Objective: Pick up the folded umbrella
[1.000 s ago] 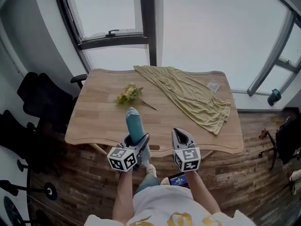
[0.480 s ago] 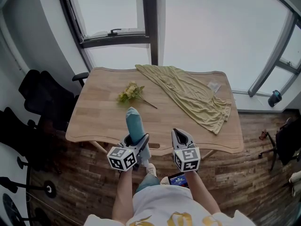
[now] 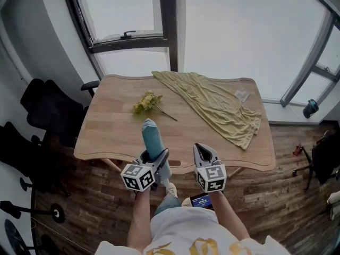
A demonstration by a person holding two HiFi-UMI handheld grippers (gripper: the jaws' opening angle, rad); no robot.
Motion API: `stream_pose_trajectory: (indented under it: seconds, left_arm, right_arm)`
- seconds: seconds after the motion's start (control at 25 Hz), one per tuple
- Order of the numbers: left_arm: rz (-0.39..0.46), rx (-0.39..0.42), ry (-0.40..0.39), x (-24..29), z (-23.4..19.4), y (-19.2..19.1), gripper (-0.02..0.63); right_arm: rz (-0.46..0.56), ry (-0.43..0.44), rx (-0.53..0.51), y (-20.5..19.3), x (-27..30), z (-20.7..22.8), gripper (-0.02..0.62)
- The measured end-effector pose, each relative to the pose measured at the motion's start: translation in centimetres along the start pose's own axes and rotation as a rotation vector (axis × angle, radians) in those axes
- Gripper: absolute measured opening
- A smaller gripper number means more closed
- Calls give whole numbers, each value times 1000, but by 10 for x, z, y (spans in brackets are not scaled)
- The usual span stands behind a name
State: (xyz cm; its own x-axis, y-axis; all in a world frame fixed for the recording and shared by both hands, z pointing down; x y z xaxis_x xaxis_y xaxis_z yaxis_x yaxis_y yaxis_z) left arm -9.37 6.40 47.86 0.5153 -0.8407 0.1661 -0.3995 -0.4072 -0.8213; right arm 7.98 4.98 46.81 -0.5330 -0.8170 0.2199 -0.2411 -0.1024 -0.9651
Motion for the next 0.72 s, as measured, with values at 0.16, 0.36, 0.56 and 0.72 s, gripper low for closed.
stream_pose_trajectory:
  seconds: [0.16, 0.36, 0.56, 0.72]
  left_arm:
    - [-5, -2, -4, 2, 1, -1, 281]
    - [-11, -4, -8, 6, 2, -1, 282]
    - [-13, 1, -10, 10, 3, -1, 282]
    - [-17, -4, -3, 13, 1, -2, 282]
  right_arm:
    - [2, -1, -2, 0, 0, 2, 9]
    - [0, -2, -4, 1, 1, 5, 9]
    - [-2, 1, 0, -1, 1, 8, 9]
    - [7, 2, 25, 0, 1, 15, 9]
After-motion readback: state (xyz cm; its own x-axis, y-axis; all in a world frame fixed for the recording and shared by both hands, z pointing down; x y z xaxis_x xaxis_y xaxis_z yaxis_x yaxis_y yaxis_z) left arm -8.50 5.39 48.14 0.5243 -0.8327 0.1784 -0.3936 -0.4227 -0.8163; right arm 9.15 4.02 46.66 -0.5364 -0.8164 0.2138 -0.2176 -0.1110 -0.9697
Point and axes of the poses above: the fingertips, and each gripper's own axes: x forward along the fingers, z to its right, y out of its top, the point moved 3 cm from there along -x, backward along the fingers, and after that the axes turned 12 degrees about -x, right-handed, at the moved point
